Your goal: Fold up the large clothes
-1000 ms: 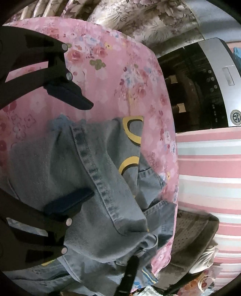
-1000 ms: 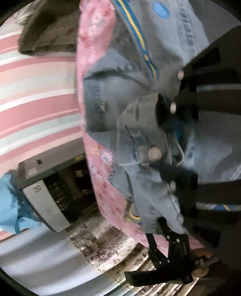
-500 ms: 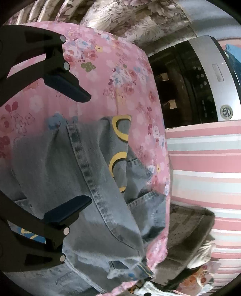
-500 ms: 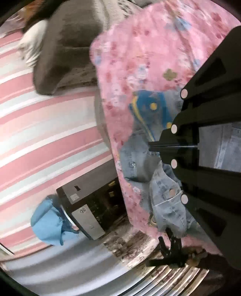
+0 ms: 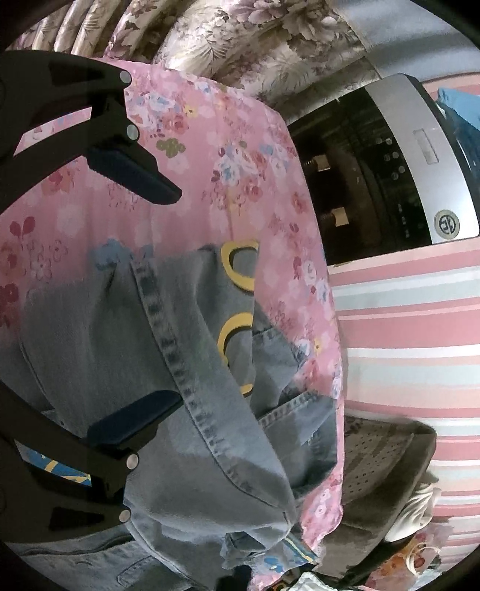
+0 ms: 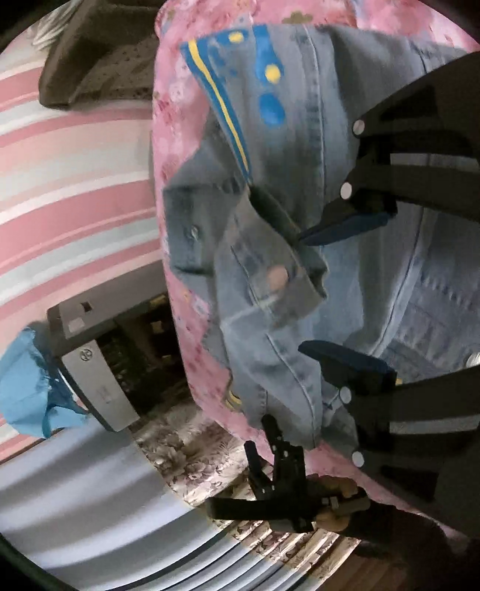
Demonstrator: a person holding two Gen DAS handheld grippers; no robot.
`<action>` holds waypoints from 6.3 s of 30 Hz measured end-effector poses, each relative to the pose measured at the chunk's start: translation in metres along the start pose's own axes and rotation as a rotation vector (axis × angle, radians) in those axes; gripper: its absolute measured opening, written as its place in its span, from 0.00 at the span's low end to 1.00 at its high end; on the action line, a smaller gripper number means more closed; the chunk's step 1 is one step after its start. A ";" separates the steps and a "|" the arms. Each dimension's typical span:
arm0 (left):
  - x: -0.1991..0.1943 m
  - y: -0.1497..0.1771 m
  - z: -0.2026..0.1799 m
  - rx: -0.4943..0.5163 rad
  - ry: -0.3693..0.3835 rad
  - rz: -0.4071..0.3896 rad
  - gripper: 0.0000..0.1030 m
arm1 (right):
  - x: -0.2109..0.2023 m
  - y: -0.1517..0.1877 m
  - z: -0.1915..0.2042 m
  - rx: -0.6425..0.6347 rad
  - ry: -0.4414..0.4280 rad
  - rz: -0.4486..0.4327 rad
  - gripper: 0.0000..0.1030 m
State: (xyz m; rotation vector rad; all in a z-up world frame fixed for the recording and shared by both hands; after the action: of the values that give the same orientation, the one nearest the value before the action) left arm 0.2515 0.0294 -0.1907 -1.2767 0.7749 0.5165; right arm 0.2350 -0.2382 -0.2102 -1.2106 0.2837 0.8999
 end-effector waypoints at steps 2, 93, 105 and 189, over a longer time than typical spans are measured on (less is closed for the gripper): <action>-0.001 0.001 0.003 -0.004 0.006 -0.002 0.97 | 0.011 0.004 0.003 -0.004 0.031 0.023 0.63; 0.012 0.030 -0.096 0.066 0.049 0.059 0.55 | -0.051 0.037 -0.106 -0.209 0.387 0.066 0.23; -0.010 0.013 -0.085 -0.009 0.122 -0.008 0.87 | -0.073 0.011 -0.101 -0.137 0.307 -0.029 0.25; -0.131 0.161 -0.109 -0.016 0.205 0.084 0.12 | -0.171 0.168 -0.057 0.079 0.413 -0.006 0.10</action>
State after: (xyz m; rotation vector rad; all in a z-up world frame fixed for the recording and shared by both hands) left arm 0.0252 -0.0291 -0.2065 -1.3293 1.0010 0.4642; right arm 0.0188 -0.3540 -0.2382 -1.3170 0.6394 0.6206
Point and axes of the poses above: each gripper's, at about its wrist camera, not at the fingertips, and x roughly the way its jaws point, z to its left, y to its underside, the point moved 9 cm from there along x, roughly the way its jaws point, and after that the axes turned 1 degree about -z, right-handed, at the moved point
